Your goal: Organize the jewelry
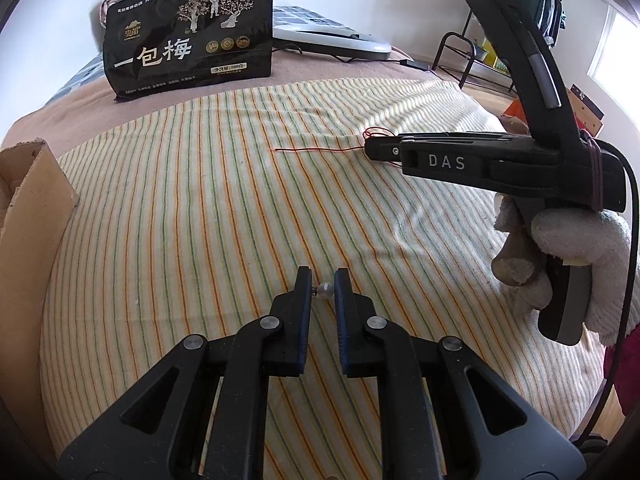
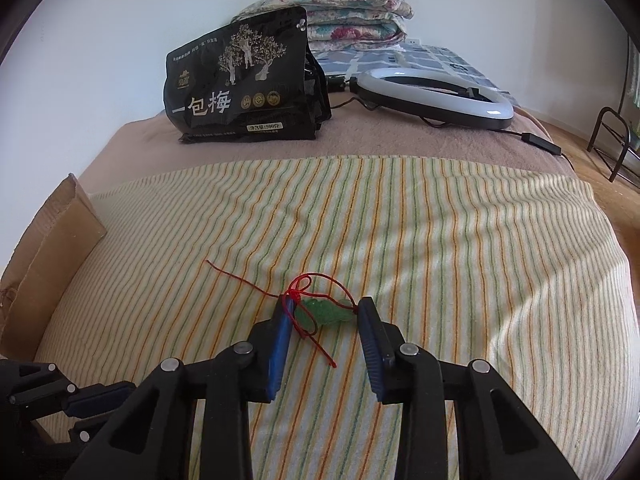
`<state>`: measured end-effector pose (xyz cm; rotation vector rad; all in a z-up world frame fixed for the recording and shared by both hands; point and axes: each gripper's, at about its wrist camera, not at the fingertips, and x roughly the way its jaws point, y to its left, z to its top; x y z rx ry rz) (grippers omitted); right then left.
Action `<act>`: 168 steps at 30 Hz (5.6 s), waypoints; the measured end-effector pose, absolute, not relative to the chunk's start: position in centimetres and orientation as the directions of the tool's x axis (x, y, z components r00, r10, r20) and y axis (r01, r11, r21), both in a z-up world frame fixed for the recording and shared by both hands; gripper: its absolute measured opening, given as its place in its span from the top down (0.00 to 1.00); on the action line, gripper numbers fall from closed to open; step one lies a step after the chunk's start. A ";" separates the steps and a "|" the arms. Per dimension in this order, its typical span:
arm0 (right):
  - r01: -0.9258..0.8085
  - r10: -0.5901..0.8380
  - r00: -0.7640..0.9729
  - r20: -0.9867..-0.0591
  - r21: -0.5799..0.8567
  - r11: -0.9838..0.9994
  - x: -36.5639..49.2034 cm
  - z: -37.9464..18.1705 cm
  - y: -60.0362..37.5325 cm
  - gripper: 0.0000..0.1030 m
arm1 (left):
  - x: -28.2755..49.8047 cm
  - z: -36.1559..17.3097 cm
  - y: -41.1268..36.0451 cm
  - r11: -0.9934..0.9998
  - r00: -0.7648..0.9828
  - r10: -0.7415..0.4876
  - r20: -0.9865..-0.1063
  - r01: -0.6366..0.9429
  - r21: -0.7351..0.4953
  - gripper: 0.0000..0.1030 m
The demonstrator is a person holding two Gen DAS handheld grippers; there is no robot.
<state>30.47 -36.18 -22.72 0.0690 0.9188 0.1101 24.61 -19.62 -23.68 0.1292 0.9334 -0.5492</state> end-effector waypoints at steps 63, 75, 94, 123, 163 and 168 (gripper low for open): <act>-0.235 0.221 0.703 -0.676 0.072 0.969 22.3 -6.9 -17.8 0.68 | 20.8 -9.3 2.5 0.943 0.701 -0.316 -0.640 0.305 -0.132 0.91; -0.298 0.272 0.684 -0.677 0.081 0.951 24.5 -7.0 -12.3 0.67 | 22.3 -9.1 6.8 0.956 0.714 -0.281 -0.641 0.263 -0.126 0.91; -0.357 0.315 0.637 -0.704 0.093 0.929 28.7 -9.4 -7.0 0.67 | 25.4 -11.0 9.8 0.964 0.698 -0.260 -0.667 0.221 -0.145 0.91; -0.314 0.266 0.681 -0.683 0.056 0.948 28.6 -9.0 -7.5 0.17 | 25.7 -11.8 9.9 0.973 0.697 -0.225 -0.680 0.203 -0.114 0.58; -0.239 0.170 0.789 -0.591 -0.040 0.970 21.2 -4.1 -15.1 0.00 | 16.8 -3.5 8.2 0.995 0.831 -0.091 -0.549 0.095 -0.021 0.21; -0.231 0.165 0.797 -0.581 -0.041 0.972 20.7 -3.8 -16.1 0.00 | 15.7 -2.6 7.8 0.997 0.840 -0.075 -0.538 0.080 -0.013 0.21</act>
